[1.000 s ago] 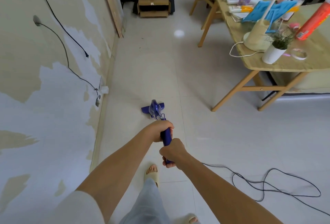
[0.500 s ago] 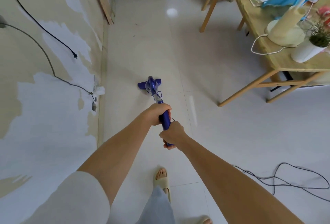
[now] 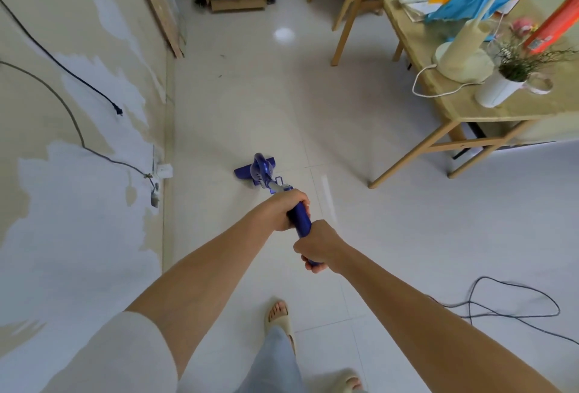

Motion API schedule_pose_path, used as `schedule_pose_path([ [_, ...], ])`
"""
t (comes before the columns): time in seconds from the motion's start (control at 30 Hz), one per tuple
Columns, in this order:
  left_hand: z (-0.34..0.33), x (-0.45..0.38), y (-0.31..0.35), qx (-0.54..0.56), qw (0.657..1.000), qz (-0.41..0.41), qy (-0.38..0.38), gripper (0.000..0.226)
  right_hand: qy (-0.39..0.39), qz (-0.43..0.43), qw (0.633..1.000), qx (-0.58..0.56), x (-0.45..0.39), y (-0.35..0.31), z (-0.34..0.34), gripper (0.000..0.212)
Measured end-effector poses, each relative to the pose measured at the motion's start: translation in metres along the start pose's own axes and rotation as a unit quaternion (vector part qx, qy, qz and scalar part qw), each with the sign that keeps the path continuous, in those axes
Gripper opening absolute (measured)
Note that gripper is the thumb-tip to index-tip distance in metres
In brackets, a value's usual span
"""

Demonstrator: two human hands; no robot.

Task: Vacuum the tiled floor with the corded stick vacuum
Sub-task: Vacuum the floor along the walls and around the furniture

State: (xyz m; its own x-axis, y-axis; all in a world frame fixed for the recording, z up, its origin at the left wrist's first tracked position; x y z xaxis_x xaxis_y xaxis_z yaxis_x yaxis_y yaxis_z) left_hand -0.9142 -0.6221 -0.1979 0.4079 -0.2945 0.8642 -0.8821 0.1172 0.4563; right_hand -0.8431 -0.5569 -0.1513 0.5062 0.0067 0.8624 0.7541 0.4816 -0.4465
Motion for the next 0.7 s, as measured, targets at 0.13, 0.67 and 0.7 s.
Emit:
schedule_pose_path([
  [0.13, -0.038, 0.029, -0.029, -0.010, 1.000, 0.003, -0.017, 0.026, -0.005, -0.004, 1.000, -0.006, 0.045, 0.033, 0.007, 0.026],
  [0.67, -0.046, 0.068, -0.061, -0.058, 0.995, 0.066, -0.038, 0.009, -0.034, 0.023, 0.985, -0.167, 0.102, 0.046, -0.027, 0.028],
  [0.7, -0.042, 0.063, -0.056, -0.057, 0.996, 0.066, -0.037, 0.010, -0.027, 0.023, 0.985, -0.171, 0.095, 0.042, -0.027, 0.031],
])
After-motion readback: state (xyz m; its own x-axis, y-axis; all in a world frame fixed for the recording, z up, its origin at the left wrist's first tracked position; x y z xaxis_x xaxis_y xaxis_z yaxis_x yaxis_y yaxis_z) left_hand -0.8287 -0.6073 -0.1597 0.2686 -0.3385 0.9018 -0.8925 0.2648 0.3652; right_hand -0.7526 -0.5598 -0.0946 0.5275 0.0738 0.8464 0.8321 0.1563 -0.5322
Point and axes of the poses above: each hand's wrist, its own x-axis away from the middle knuckle, its own z-axis out of the back of the hand, y = z × x, the point moved 9 cm from there along -x, towards the middle knuckle, and after that the axes turned 5 degrees about -y, right-handed, at the moved point
